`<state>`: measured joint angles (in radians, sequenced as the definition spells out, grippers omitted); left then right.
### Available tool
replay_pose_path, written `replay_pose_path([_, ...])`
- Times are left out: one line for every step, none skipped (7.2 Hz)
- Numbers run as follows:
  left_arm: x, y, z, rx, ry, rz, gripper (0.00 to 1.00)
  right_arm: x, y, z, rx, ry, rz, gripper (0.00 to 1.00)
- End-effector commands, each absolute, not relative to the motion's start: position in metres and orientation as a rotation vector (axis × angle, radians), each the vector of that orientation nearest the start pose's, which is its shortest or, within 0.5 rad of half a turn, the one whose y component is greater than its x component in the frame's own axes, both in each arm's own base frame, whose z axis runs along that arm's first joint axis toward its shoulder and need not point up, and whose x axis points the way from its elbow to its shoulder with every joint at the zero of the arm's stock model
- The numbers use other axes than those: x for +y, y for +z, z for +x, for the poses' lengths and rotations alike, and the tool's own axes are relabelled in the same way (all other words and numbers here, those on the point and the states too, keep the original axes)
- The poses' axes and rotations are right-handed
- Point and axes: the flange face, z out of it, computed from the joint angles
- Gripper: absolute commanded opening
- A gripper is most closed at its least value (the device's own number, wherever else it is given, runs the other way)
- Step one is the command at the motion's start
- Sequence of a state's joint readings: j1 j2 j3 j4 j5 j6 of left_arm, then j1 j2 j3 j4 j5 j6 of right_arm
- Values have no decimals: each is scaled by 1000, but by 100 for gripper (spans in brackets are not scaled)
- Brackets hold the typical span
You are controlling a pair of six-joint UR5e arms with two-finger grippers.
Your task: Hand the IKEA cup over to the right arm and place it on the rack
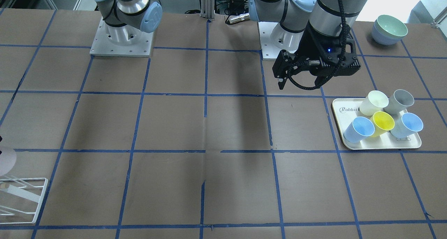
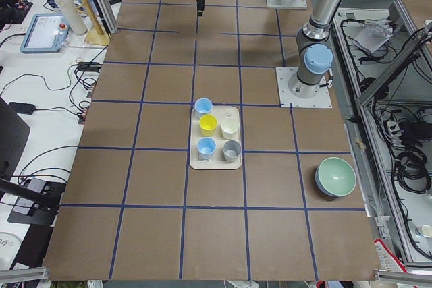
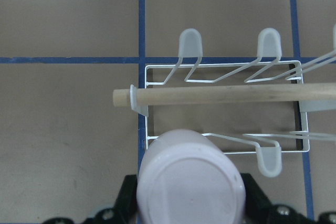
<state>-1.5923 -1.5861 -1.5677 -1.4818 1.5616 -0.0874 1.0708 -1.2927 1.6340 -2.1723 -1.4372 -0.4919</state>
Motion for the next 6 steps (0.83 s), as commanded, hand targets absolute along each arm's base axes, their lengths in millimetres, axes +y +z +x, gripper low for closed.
replay_pose_path([-503,491,-145,3149,-120,-103,100,-606,363,-166,3125,-442,-12,5])
replay_pose_path([-503,491,-144,3149,-120,-106,100,-606,362,-166,3132,-435,-11,5])
replay_pose_path([-503,491,-144,3151,-120,-106,100,-608,355,-167,3128,-421,-10,6])
replay_pose_path([-503,491,-144,3149,-120,-106,100,-610,347,-169,3124,-401,-9,7])
replay_pose_path([-503,491,-144,3149,-122,-106,100,-612,342,-169,3122,-392,-8,8])
replay_pose_path([-503,492,-144,3149,-125,-106,100,-613,338,-170,3120,-381,-7,8])
